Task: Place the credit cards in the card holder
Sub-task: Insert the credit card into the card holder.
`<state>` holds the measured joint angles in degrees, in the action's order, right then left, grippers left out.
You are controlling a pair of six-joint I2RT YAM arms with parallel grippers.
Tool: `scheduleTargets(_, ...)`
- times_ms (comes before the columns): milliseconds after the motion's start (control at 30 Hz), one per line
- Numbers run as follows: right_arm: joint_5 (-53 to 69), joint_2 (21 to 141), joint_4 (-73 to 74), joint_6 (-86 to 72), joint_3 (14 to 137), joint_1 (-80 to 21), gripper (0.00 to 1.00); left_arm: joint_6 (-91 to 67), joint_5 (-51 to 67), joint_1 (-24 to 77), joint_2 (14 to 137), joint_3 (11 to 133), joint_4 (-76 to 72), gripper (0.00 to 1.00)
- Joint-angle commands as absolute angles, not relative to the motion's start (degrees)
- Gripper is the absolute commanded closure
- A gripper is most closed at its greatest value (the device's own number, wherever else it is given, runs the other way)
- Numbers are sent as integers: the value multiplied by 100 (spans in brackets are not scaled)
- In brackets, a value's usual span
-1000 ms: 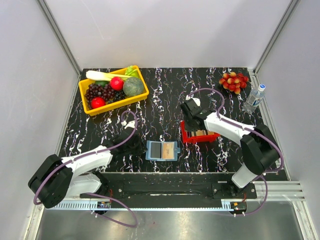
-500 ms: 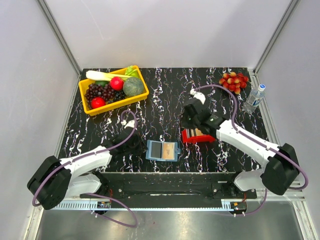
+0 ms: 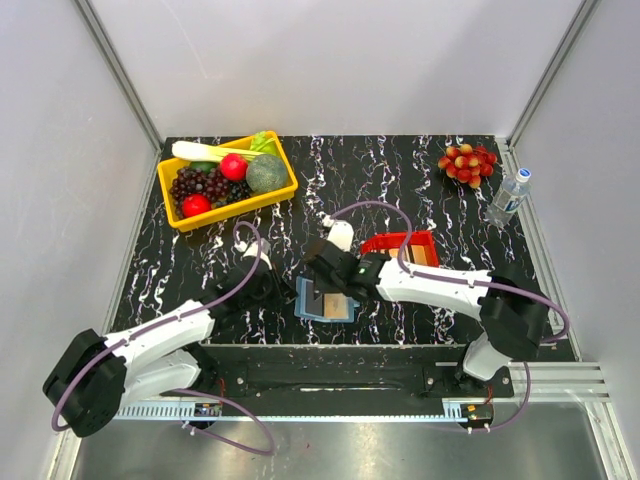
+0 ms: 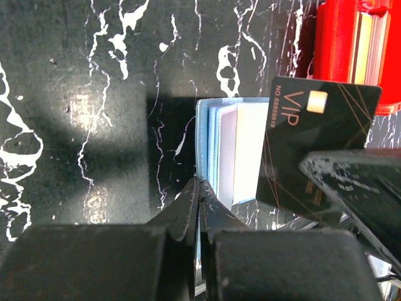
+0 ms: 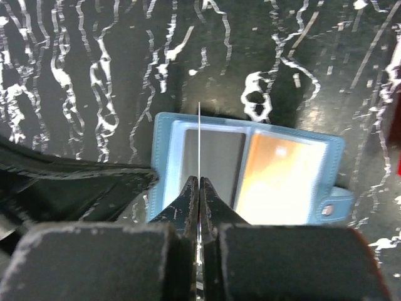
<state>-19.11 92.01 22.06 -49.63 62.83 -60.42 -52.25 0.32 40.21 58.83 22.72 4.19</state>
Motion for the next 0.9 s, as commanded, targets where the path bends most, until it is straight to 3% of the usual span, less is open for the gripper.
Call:
scheduleTargets(0,-2899,9342,1873,-5326,6715,-6503,100,-5432,141,4034,5739,2153,123,100)
scheduleTargets(400,-3682,10046,2276,-5028,7304,-6847,100,-5432,149,4034,5634,2145,149,100)
scheduleTargets(867,-3691,10186,2329,-4940,7365,-6917,100,-5423,149,4034,5687,2162,141,100)
